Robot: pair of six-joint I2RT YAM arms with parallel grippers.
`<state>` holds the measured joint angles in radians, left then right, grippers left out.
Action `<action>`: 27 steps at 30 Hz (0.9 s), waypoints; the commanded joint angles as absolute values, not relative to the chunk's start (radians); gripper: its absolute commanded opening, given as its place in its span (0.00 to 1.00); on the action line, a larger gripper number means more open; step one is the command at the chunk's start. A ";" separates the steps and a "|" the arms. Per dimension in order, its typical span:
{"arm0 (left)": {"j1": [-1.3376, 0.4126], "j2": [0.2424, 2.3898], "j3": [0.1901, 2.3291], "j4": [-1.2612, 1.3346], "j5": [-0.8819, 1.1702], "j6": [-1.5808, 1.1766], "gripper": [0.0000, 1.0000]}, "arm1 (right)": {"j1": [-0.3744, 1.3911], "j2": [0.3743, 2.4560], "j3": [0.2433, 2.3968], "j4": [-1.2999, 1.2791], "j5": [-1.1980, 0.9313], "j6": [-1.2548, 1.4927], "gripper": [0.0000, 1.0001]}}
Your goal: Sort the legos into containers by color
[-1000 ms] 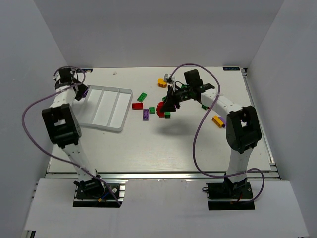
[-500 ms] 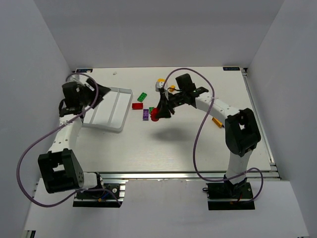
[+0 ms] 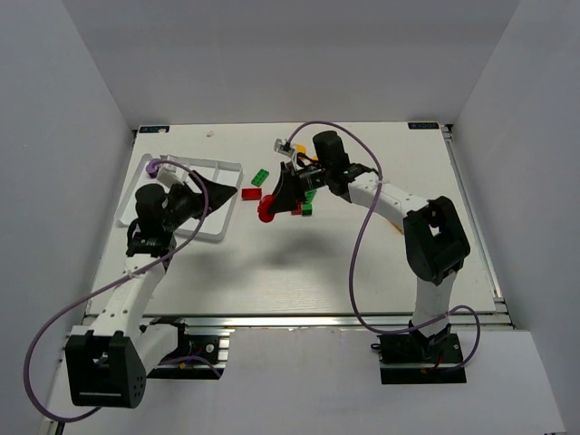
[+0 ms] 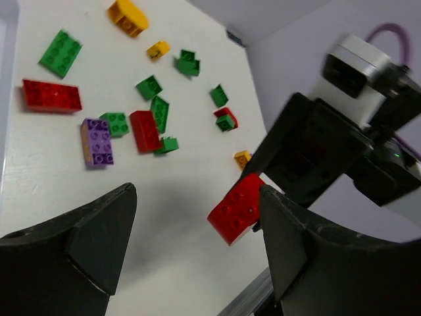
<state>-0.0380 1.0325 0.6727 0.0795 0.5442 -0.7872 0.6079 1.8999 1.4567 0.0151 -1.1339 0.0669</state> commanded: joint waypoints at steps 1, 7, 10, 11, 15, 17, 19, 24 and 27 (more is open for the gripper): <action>-0.046 0.967 0.588 0.264 0.597 -0.817 0.84 | 0.606 1.924 1.471 0.260 -1.226 0.414 0.00; -0.055 0.910 0.445 0.589 0.641 -0.969 0.84 | 0.606 1.944 1.384 0.780 -1.236 0.928 0.00; -0.064 0.934 0.440 0.633 0.670 -1.005 0.84 | 0.606 1.950 1.397 0.837 -1.215 1.012 0.00; -0.077 0.942 0.442 0.656 0.676 -1.011 0.84 | 0.607 1.954 1.399 0.853 -1.213 1.026 0.00; -0.098 0.966 0.448 0.712 0.695 -1.051 0.84 | 0.609 1.980 1.399 0.870 -1.203 1.048 0.00; -0.109 0.989 0.436 0.767 0.710 -1.087 0.84 | 0.611 1.994 1.397 0.893 -1.195 1.069 0.00; -0.127 1.006 0.430 0.805 0.710 -1.103 0.83 | 0.612 2.003 1.404 0.900 -1.189 1.078 0.00; -0.170 1.031 0.433 0.801 0.684 -1.092 0.82 | 0.617 2.020 1.424 0.936 -1.181 1.114 0.00; -0.190 1.051 0.437 0.795 0.677 -1.082 0.80 | 0.617 2.026 1.427 0.976 -1.178 1.150 0.00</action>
<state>-0.1707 1.0397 0.4343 0.7647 0.6807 -1.0851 0.6083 2.0254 1.3888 0.8612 -1.1835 1.0946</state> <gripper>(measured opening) 0.807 0.432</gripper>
